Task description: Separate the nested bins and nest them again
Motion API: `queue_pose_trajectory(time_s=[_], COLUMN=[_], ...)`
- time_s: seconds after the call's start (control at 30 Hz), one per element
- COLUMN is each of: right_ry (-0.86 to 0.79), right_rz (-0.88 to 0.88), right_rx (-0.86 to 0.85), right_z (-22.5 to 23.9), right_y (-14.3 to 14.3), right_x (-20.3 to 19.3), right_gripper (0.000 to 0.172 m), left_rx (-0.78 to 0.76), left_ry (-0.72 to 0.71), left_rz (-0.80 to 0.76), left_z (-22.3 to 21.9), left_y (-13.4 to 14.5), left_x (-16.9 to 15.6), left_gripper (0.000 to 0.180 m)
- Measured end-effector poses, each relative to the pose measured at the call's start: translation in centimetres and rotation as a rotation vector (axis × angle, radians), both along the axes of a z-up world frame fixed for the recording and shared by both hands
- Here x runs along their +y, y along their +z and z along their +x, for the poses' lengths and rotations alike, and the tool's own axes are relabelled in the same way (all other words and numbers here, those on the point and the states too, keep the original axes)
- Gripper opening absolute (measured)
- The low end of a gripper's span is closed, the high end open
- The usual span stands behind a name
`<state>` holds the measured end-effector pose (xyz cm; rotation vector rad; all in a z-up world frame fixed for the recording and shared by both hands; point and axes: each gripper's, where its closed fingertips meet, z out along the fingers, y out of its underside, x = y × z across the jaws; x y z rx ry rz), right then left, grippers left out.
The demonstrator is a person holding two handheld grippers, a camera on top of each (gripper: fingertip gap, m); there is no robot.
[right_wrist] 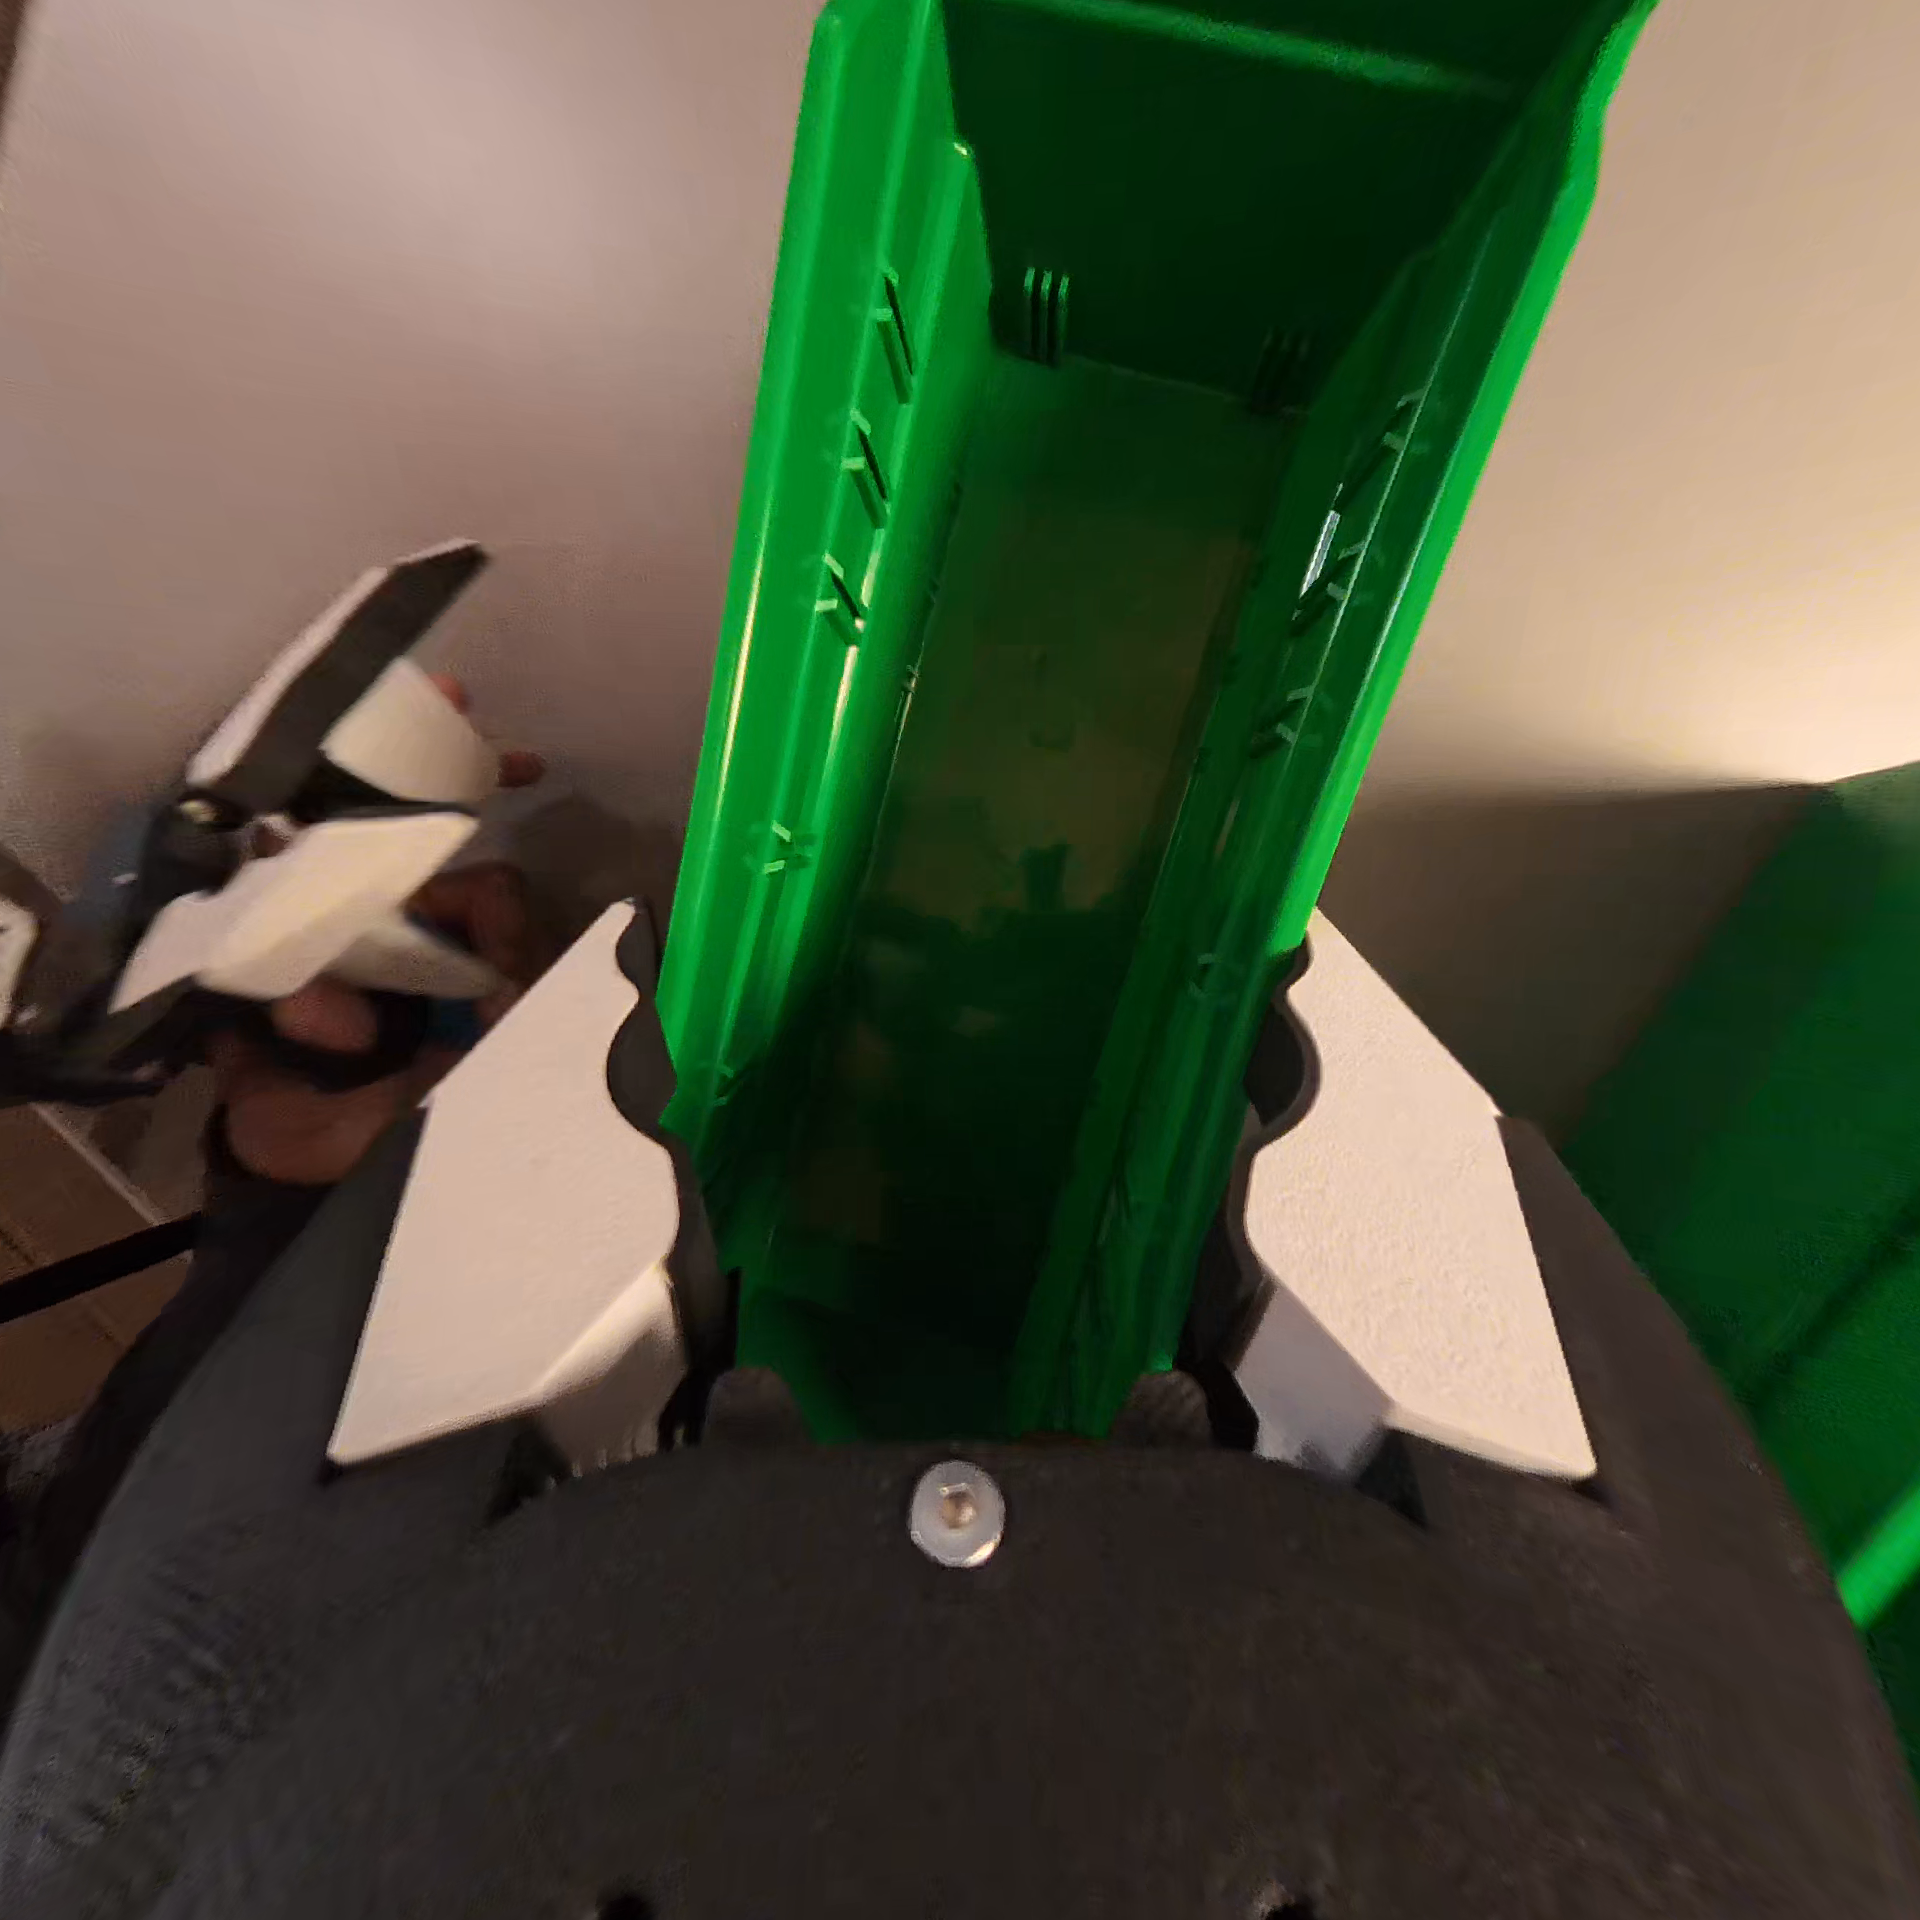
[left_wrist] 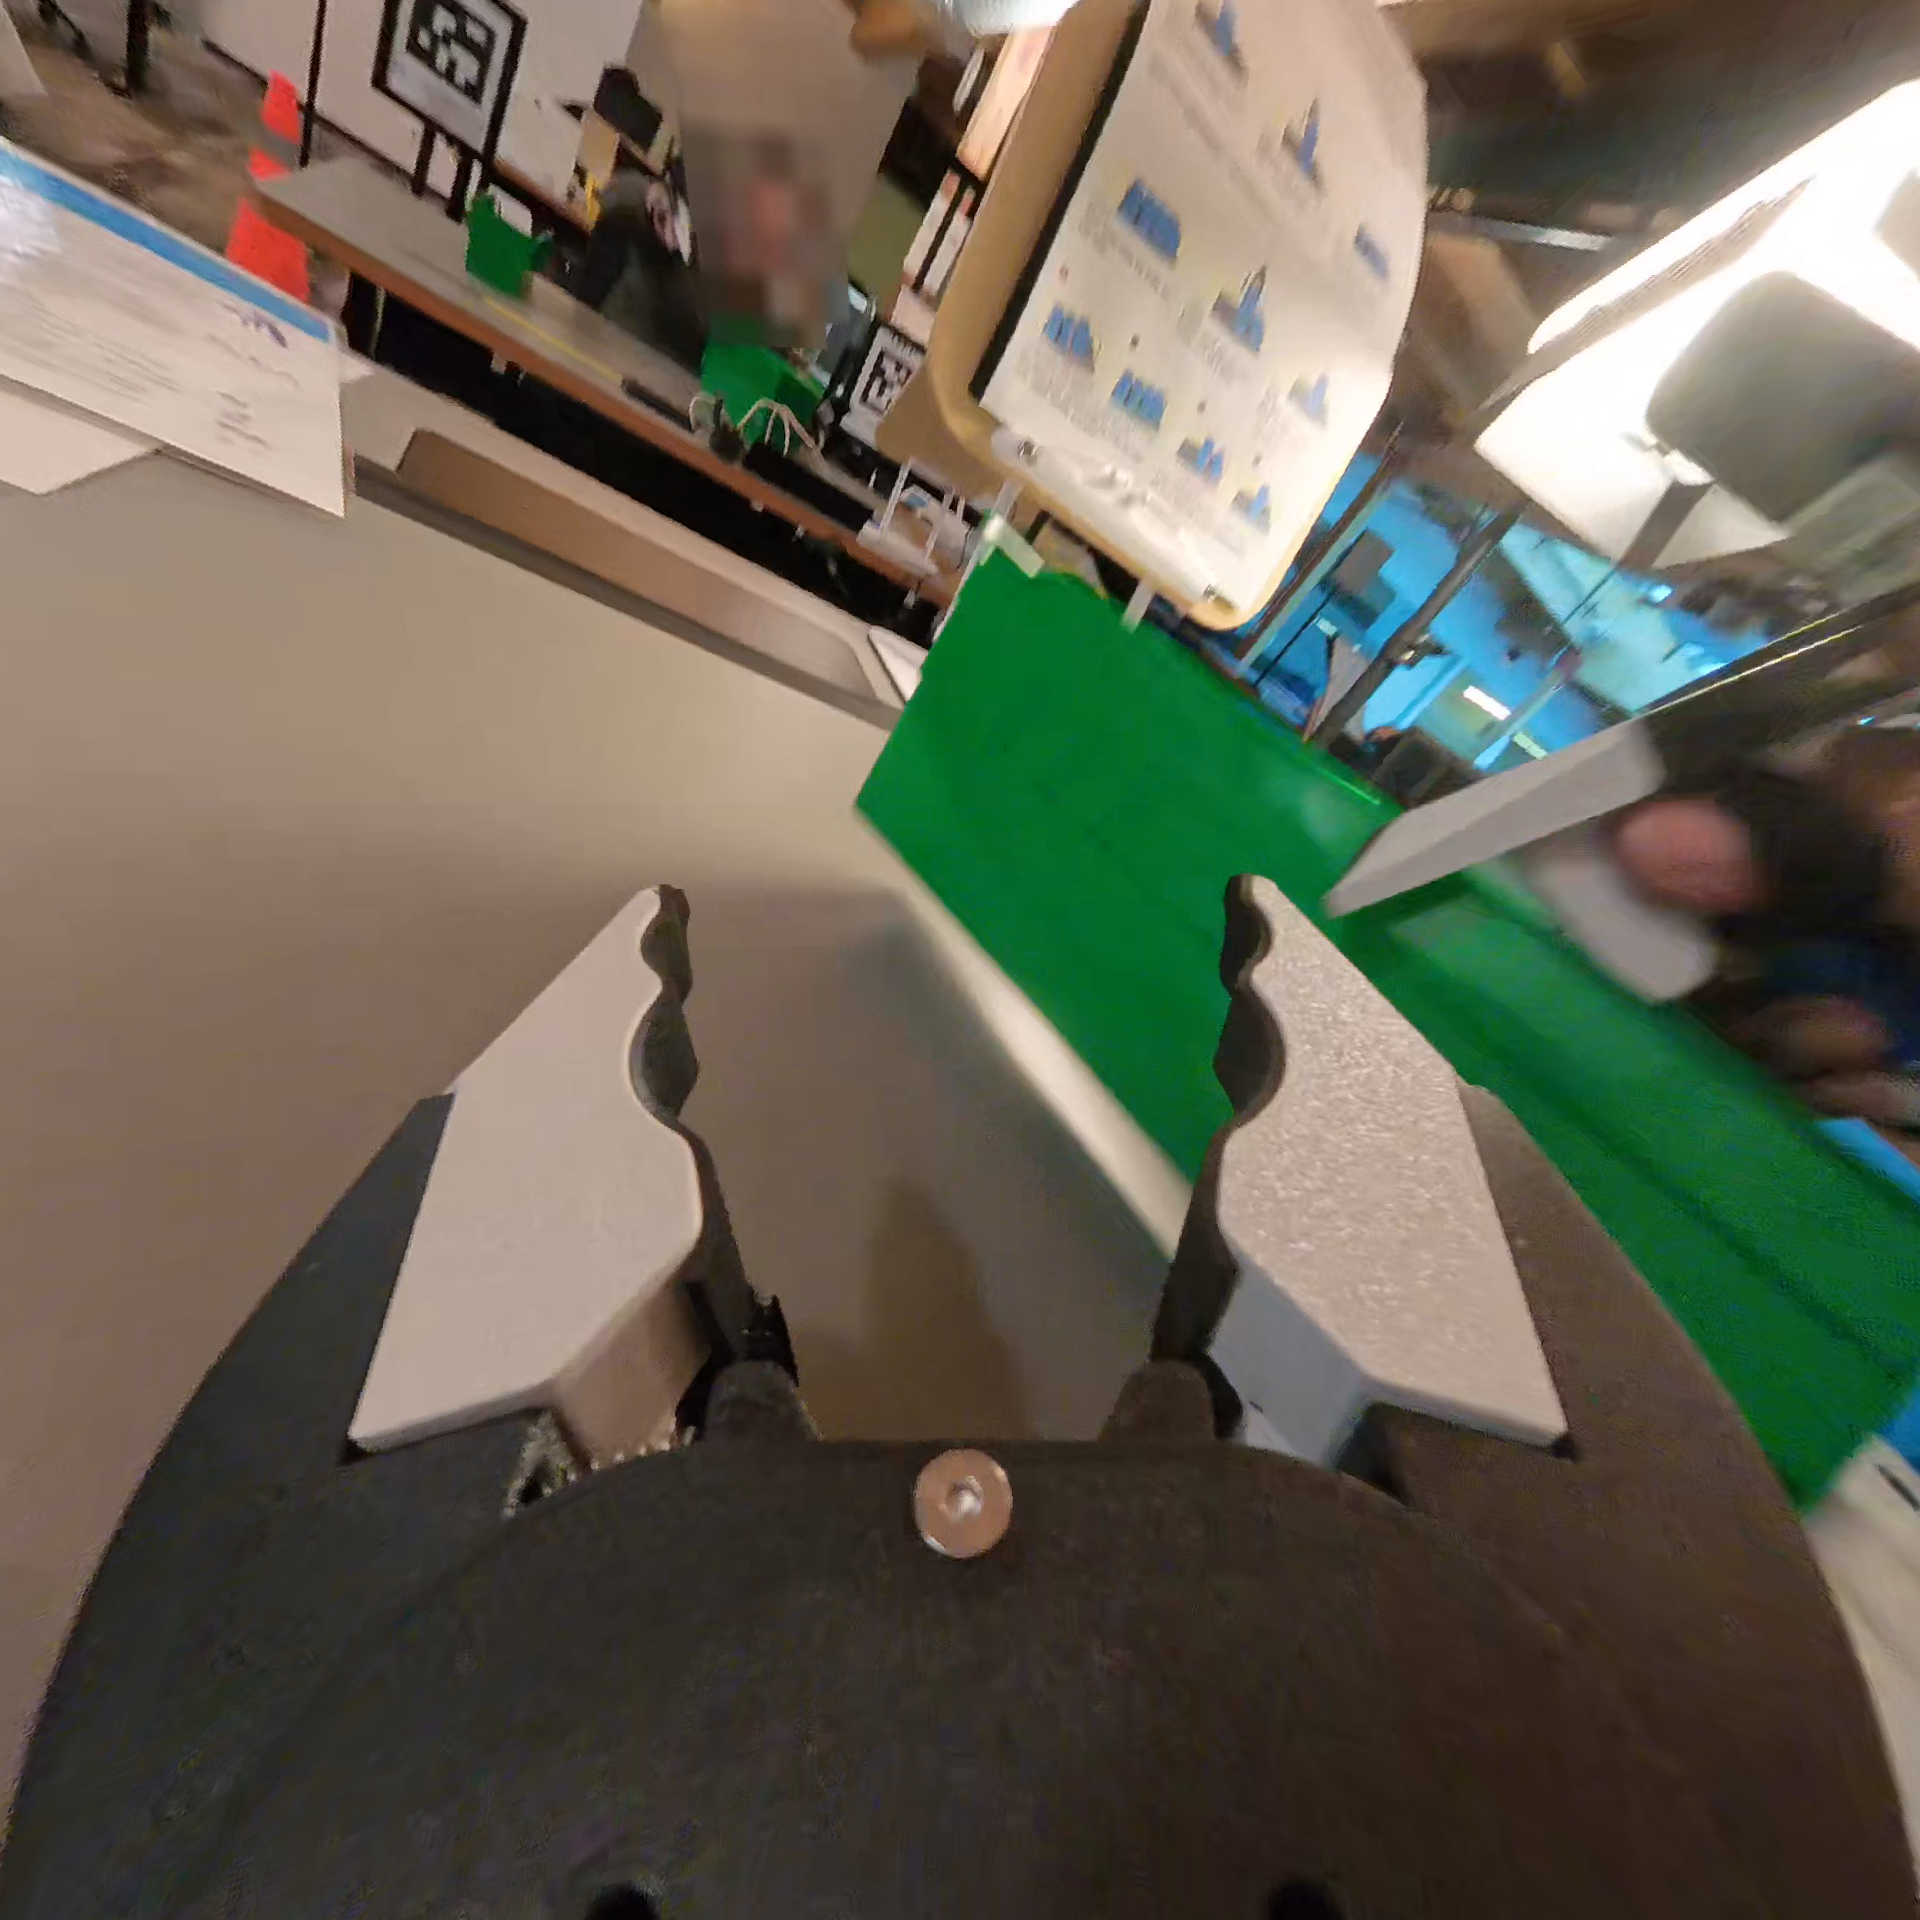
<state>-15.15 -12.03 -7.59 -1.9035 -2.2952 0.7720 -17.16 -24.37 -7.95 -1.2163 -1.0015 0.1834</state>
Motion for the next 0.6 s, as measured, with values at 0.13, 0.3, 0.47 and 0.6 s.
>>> queue_pose_trajectory(time_s=[0.13,0.3,0.47,0.6], right_ry=[-0.018,-0.046,-0.082,-0.155], right_rz=[0.010,-0.109,-0.453,-0.729], right_rx=[-0.012,0.112,0.429,0.707], right_z=[0.2,0.6,2.6,5.7], right_y=[-3.4,-1.5,6.7,12.8], right_x=[-0.6,-1.2,-1.9,-0.7], right_gripper=[0.130,0.130,0.139,0.146], left_rx=[0.062,0.158,0.273,0.354], left_ry=[-0.022,-0.052,-0.147,-0.319], left_rz=[0.044,0.124,0.494,0.699], left_z=[1.7,3.9,10.9,18.1], left_y=[1.0,3.0,8.8,14.0], left_x=[-0.3,-0.6,-1.3,2.3], left_gripper=[0.103,0.107,0.102,0.095])
